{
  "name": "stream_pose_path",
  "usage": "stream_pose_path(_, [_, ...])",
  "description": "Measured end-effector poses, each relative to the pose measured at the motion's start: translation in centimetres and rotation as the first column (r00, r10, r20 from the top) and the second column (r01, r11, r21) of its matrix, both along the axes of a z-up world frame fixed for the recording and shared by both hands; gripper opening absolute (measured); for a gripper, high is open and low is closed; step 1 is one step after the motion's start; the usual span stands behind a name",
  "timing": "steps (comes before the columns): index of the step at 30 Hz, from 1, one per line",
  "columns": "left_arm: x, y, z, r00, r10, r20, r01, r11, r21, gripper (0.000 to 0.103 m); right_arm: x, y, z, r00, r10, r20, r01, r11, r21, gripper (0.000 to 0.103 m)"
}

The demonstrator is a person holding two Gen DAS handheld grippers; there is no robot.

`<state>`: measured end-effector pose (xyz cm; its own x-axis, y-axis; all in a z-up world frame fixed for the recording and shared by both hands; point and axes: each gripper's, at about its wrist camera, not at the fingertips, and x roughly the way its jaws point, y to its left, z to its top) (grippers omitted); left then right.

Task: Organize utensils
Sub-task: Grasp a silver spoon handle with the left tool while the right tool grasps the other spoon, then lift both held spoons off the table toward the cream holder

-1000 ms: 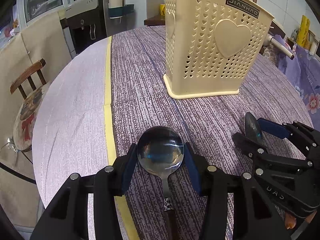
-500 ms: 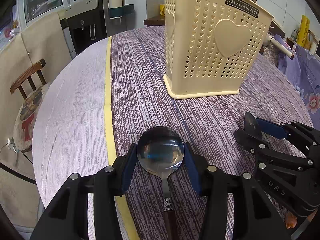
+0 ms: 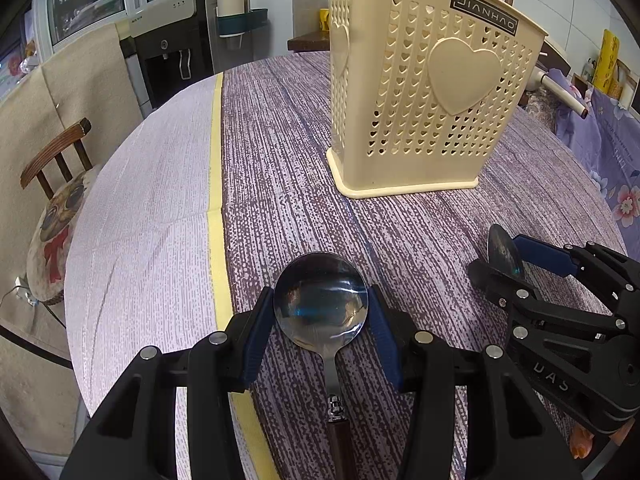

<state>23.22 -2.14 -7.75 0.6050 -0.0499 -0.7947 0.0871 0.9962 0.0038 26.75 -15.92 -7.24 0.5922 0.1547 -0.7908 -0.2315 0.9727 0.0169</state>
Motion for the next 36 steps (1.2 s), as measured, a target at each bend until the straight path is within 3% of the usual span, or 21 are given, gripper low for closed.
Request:
stream_pose_path(3, [0.1,0.0,0.0,1.000,0.001,-0.002,-0.001,1.000,-0.006,0.047,0.1,-0.2,0.1,1.000,-0.010,-0.001,0.010,1.000,0.008,0.038])
stream_pose_path(15, [-0.1,-0.4,1.0,0.999,-0.032,0.042,0.034,0.998,-0.048,0.047,-0.2,-2.0,1.0,0.999,-0.032,0.016,0.030,0.995,0.092,0.038])
stream_pose_path(28, [-1.4,-0.7,5.8,0.984,-0.057,0.167,0.075,0.991,-0.107,0.047,-2.1,-4.1,7.0,0.991,-0.050,0.128,0.020,0.974,0.226,0.038])
stream_pose_path(36, [-1.9,-1.0,7.6,0.972,-0.060,0.228,0.090,0.988,-0.122,0.047,-3.0,-4.6,8.8,0.982,-0.049,0.185,0.004,0.972,0.237,0.038])
